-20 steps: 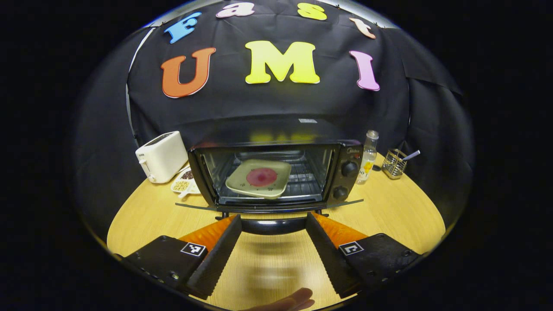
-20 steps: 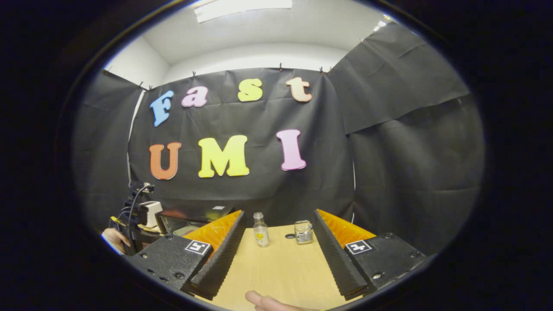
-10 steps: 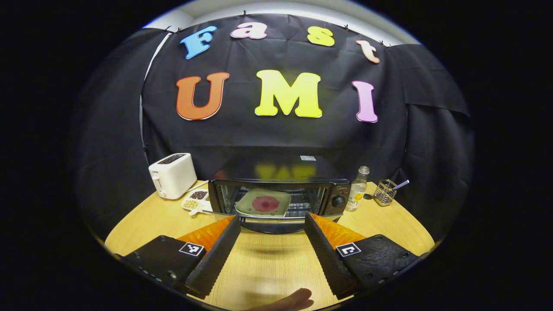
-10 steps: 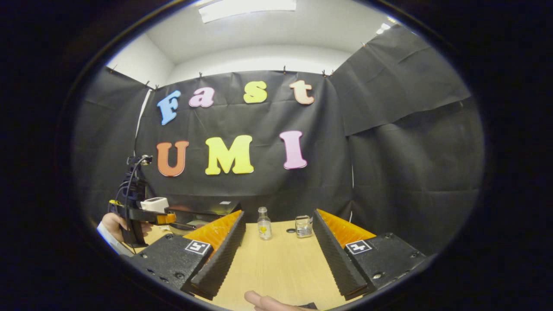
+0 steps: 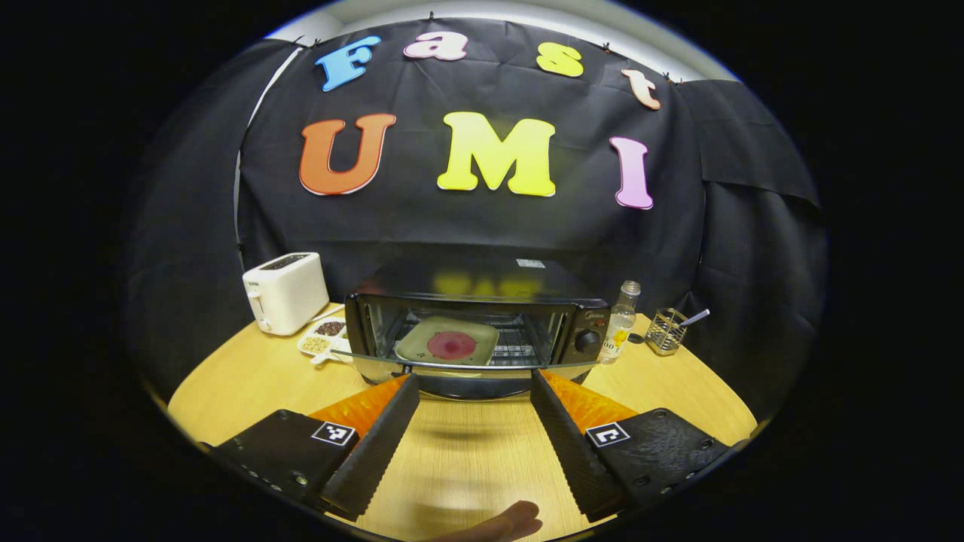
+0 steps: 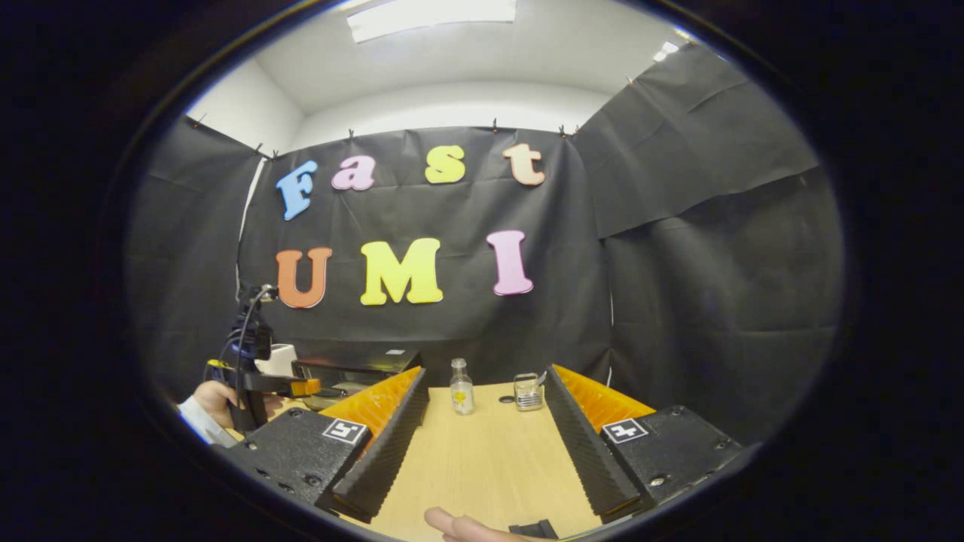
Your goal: Open the electric oven with the left hand, put the food in, and close the electric oven.
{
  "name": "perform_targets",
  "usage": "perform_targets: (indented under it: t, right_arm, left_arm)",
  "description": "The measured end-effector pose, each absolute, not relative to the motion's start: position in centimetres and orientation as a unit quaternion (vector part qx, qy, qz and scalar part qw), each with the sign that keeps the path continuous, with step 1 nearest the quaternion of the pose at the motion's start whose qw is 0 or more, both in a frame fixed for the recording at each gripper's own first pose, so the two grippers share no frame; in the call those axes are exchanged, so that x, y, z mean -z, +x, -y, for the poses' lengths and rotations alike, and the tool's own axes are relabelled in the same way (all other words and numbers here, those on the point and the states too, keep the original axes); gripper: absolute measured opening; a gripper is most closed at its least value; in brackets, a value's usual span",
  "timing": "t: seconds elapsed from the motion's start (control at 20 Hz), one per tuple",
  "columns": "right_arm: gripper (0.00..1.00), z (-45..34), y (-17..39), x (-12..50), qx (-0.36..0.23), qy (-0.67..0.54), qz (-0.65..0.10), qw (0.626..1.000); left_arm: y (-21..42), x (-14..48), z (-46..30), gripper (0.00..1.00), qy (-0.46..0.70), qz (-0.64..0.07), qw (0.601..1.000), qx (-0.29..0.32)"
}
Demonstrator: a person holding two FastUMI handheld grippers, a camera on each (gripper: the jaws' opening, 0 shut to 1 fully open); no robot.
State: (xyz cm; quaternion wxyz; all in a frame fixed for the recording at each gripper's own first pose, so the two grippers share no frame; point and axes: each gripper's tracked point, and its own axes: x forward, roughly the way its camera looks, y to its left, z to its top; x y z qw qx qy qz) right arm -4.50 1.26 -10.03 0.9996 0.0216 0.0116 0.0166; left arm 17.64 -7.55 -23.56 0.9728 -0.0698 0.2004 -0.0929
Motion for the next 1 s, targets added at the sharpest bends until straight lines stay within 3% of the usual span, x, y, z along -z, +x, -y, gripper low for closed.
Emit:
perform_targets:
  t: [0.1, 0.2, 0.5, 1.0]
  right_arm:
    - [0.96, -1.3, -4.1, 10.3, -0.018, 0.021, -0.014, 1.0]
    - [0.98, -1.1, -4.0, 10.1, -0.019, 0.022, -0.01, 1.0]
    - [0.96, -1.4, -4.1, 9.6, -0.02, 0.016, -0.001, 1.0]
    - [0.96, -1.8, -4.7, 9.8, -0.017, 0.017, -0.006, 1.0]
  left_arm:
    - [19.1, 25.5, 7.2, 0.95, -0.072, -0.218, 0.969, 0.087]
    - [21.5, 24.7, 7.5, 0.98, -0.096, -0.188, 0.973, 0.098]
    - [22.1, 25.7, 6.1, 0.95, -0.104, -0.22, 0.968, 0.064]
    - [11.8, 16.4, 4.7, 0.95, -0.087, -0.123, 0.986, 0.073]
